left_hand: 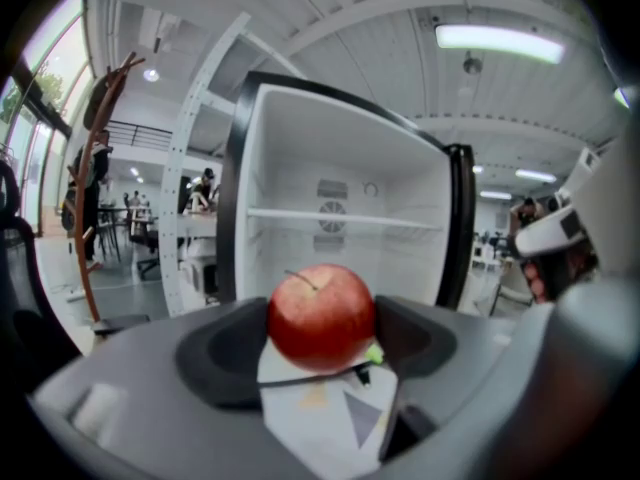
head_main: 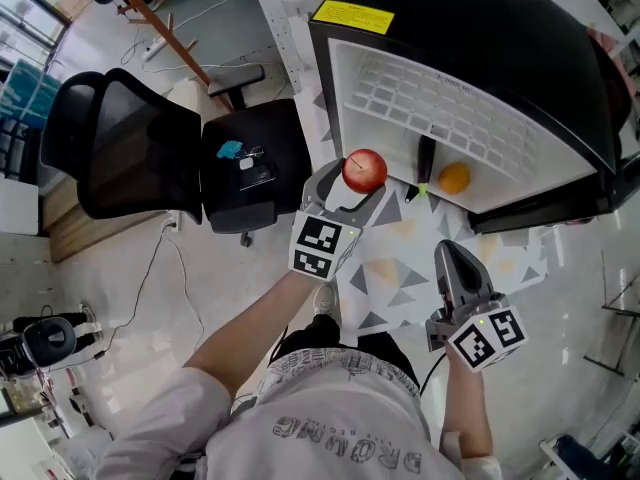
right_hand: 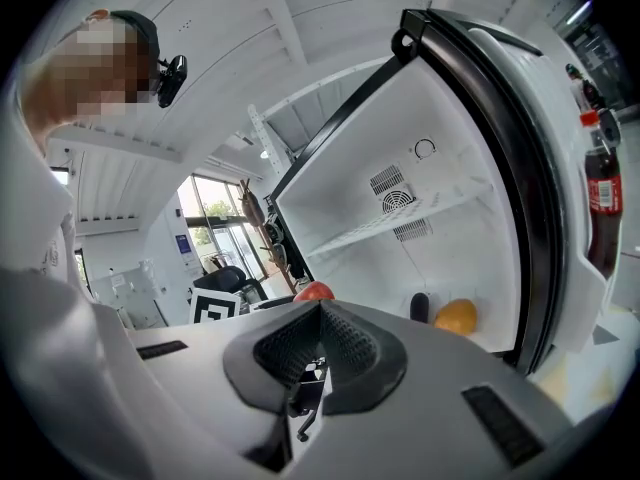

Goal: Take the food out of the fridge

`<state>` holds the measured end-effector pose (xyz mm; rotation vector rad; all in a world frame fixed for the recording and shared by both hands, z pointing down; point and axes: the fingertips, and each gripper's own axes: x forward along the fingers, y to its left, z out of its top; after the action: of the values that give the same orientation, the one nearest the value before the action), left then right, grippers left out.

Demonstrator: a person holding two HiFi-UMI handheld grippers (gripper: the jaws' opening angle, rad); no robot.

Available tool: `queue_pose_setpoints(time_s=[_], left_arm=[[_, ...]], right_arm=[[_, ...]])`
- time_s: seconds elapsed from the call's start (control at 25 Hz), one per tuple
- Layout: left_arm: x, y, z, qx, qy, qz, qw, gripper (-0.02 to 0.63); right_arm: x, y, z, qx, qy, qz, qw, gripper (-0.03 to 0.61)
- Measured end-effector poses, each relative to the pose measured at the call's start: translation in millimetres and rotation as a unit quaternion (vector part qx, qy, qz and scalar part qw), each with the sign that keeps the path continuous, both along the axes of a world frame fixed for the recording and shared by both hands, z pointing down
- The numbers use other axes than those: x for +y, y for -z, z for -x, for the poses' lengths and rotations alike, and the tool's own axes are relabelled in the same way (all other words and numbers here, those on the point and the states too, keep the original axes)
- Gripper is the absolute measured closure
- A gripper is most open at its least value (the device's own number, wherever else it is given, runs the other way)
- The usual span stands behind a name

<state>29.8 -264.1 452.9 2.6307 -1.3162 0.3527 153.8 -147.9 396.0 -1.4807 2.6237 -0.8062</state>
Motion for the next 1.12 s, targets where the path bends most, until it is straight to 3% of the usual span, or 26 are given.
queue_pose_setpoints(time_s=[1.12], left_arm=[[58,87,25,0.035,-0.075,-0.039,0.9958,0.279]], right_arm=[[36,34,22,-0.004,-0.064,-0.040,0.997,0.591]])
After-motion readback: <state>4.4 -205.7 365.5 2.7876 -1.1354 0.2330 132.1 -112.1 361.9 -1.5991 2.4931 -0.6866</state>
